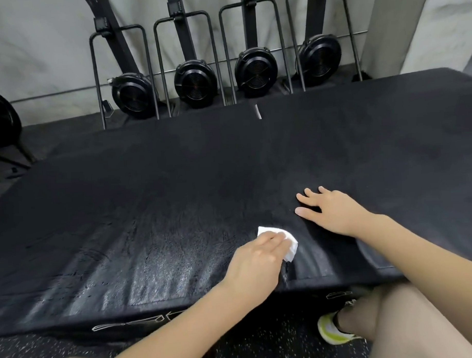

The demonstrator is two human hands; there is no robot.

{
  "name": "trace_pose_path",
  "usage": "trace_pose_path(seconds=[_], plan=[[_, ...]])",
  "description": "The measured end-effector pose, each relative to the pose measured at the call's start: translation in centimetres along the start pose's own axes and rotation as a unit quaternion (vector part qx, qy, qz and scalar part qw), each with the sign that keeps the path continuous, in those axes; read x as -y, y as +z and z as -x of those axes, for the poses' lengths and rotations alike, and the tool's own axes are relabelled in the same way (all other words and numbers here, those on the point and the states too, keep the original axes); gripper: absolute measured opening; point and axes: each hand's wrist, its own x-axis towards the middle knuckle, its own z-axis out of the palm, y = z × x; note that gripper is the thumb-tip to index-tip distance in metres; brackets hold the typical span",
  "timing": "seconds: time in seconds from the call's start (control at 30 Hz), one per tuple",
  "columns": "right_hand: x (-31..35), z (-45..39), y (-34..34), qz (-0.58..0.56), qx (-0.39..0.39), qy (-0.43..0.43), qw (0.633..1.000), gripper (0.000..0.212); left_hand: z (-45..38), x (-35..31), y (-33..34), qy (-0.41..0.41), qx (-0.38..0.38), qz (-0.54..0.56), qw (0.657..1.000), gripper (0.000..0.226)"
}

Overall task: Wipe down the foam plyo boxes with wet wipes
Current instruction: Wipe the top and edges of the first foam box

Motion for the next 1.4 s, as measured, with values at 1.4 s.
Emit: trace_pose_path(seconds=[1.4], plan=[[-1.4,-16.6,-8.0,0.007,0.005,-0.003,1.0,0.061,-16.2,15.0,2.2,-0.065,0.045,0.059,0.995,0.015]])
